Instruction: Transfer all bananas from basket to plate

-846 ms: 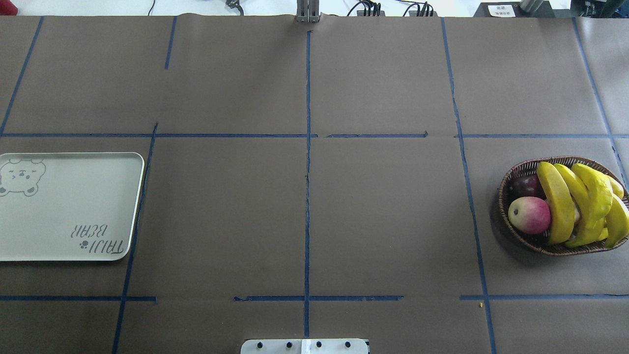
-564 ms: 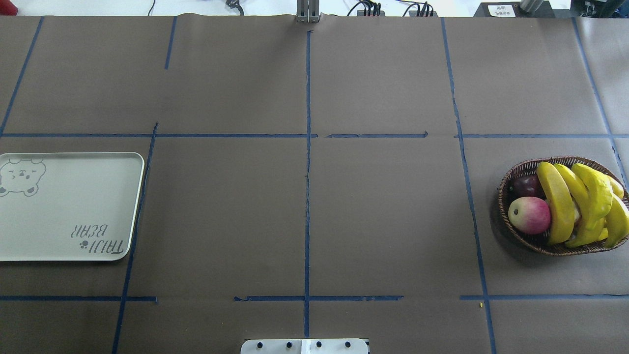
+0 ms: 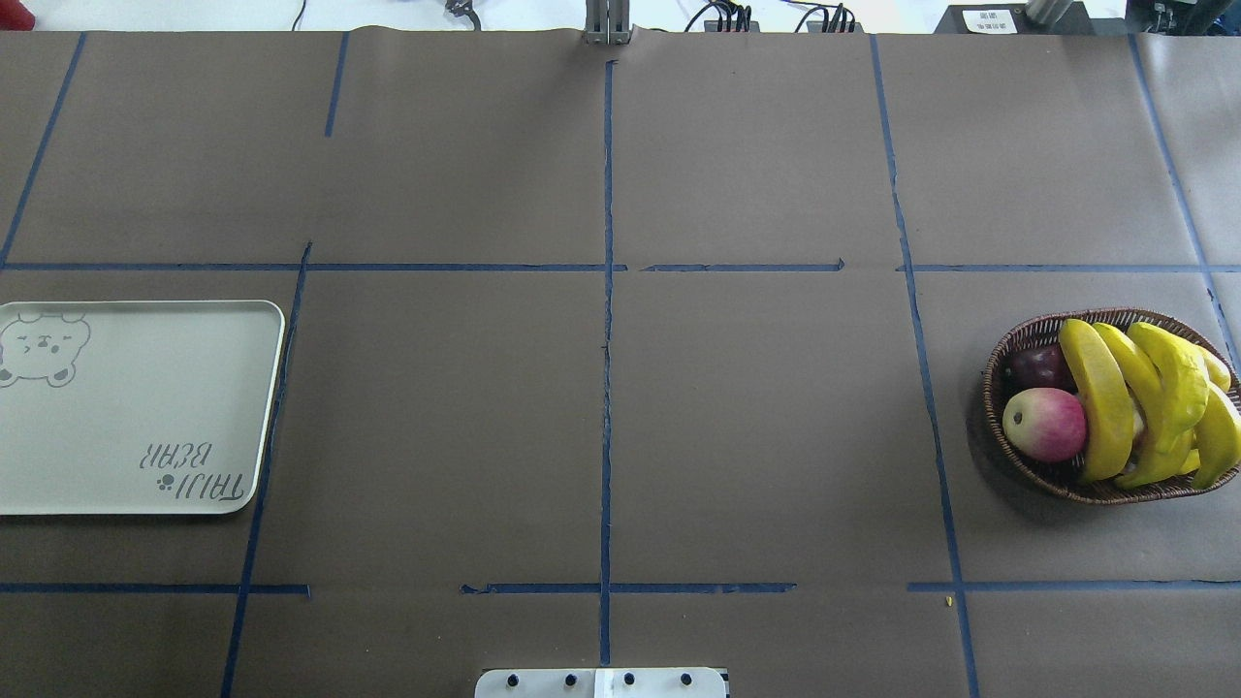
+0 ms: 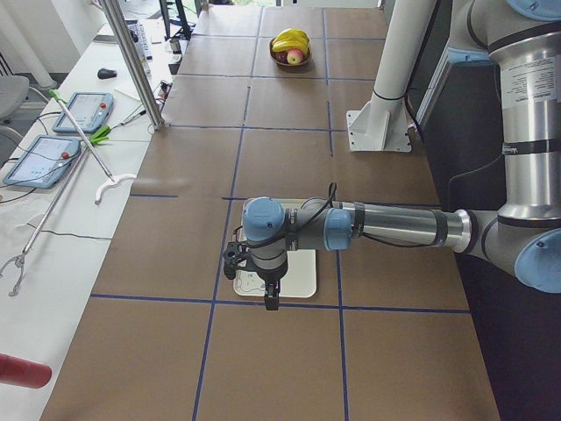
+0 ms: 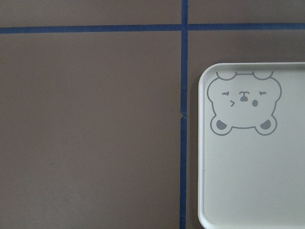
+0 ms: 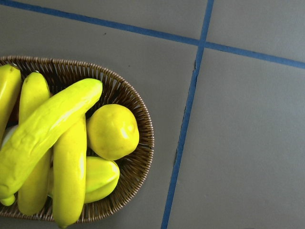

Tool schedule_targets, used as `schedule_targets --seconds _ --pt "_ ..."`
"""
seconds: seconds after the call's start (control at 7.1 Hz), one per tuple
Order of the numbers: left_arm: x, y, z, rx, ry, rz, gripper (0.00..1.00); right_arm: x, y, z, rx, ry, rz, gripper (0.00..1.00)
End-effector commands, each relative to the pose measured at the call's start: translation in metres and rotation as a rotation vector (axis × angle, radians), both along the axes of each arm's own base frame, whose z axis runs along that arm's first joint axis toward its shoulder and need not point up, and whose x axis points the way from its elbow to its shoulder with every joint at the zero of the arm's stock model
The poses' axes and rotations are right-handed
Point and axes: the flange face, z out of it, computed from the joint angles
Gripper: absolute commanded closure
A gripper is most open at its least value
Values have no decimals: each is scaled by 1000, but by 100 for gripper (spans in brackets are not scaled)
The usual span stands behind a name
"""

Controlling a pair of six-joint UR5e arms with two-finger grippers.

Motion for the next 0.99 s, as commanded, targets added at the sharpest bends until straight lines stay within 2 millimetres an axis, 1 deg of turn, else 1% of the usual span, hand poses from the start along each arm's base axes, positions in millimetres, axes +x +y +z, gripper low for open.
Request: schedule_targets --seconds 0.0,0.14,0.28,0.42,0.56,0.7,0.85 --pt "1 0 2 -1 0 3 0 -28 -9 -20 -20 -39 111 0" --pt "0 0 1 0 0 0 0 -53 -11 -33 -61 -69 160 1" --pt "1 0 0 4 0 3 0 -81 -9 -49 -117 -95 206 1" --pt "0 0 0 2 0 1 0 -104 -6 -56 -154 -107 244 2" --pt "0 0 0 2 0 1 0 -131 -4 -60 -188 -102 281 5" --pt "0 0 0 2 0 1 0 -154 0 -59 -197 -75 323 7" --pt "1 0 3 -4 0 3 0 -159 5 -53 -207 -61 315 12"
